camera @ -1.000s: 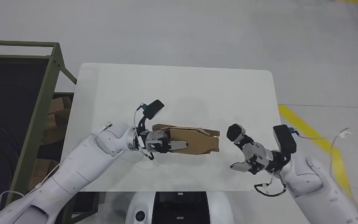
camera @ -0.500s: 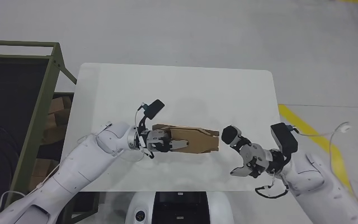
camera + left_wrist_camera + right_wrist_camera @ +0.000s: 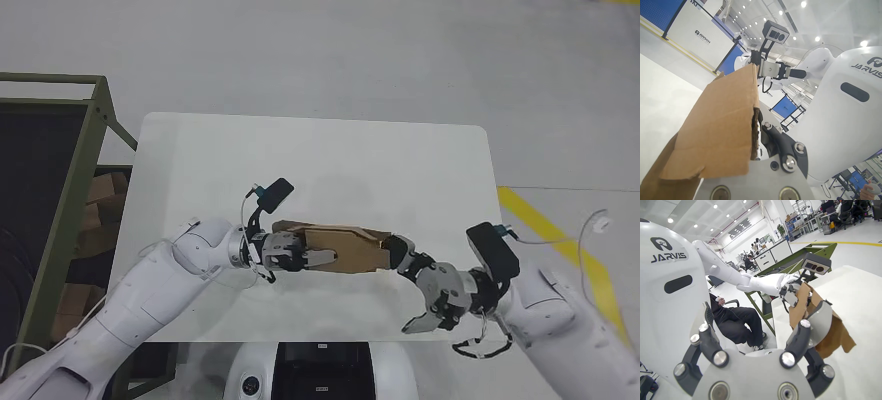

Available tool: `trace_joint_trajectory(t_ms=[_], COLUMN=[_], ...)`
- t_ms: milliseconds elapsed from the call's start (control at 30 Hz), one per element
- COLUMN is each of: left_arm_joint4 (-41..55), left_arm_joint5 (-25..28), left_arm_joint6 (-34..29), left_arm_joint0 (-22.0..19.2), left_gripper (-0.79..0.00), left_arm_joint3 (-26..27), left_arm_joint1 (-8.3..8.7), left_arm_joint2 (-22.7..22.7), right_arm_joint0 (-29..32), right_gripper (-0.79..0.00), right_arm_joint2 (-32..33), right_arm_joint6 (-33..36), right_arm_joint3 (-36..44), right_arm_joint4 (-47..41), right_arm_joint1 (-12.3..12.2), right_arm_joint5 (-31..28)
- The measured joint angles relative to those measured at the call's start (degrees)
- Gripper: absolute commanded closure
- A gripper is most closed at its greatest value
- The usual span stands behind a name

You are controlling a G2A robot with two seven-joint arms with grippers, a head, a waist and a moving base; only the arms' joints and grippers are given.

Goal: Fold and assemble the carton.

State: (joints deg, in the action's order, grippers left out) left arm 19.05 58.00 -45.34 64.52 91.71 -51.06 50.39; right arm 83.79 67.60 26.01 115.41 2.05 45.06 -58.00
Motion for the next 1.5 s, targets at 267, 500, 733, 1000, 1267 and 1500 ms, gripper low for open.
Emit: trace_joint_trajectory(t_ms=[267,500,733,1000,1267,1500], left_arm_joint4=[0.0,0.0,0.5,0.7,0.8,0.8], left_arm_joint5=[0.0,0.0,0.0,-0.1,0.0,0.0], left_arm_joint6=[0.0,-0.2,-0.9,-1.0,-1.0,-0.9], left_arm_joint0=[-0.3,-0.5,-0.6,-0.8,-1.0,-0.9], left_gripper=[0.000,0.000,0.000,0.000,0.000,0.000], left_arm_joint3=[-0.8,-1.1,-1.2,-1.2,-1.3,-1.2], left_arm_joint1=[-0.42,-0.69,-0.82,-0.92,-0.95,-0.91], left_arm_joint2=[-0.4,-0.7,-0.8,-1.1,-1.4,-1.3], right_arm_joint0=[-1.2,-3.2,-4.7,-5.8,-6.6,-6.4], right_gripper=[-0.785,-0.785,-0.785,-0.785,-0.785,-0.785], right_arm_joint2=[-1.4,-3.8,-5.5,-7.8,-10.1,-10.2], right_arm_joint6=[2.8,4.3,-0.2,-3.2,-3.8,-4.8], right_arm_joint3=[3.2,3.6,3.6,5.0,6.8,6.9], right_arm_joint4=[1.4,5.2,14.2,22.2,28.3,29.7], right_arm_joint1=[-0.1,0.2,1.4,2.8,3.9,4.2], right_arm_joint5=[0.0,0.0,0.0,3.2,10.4,10.3])
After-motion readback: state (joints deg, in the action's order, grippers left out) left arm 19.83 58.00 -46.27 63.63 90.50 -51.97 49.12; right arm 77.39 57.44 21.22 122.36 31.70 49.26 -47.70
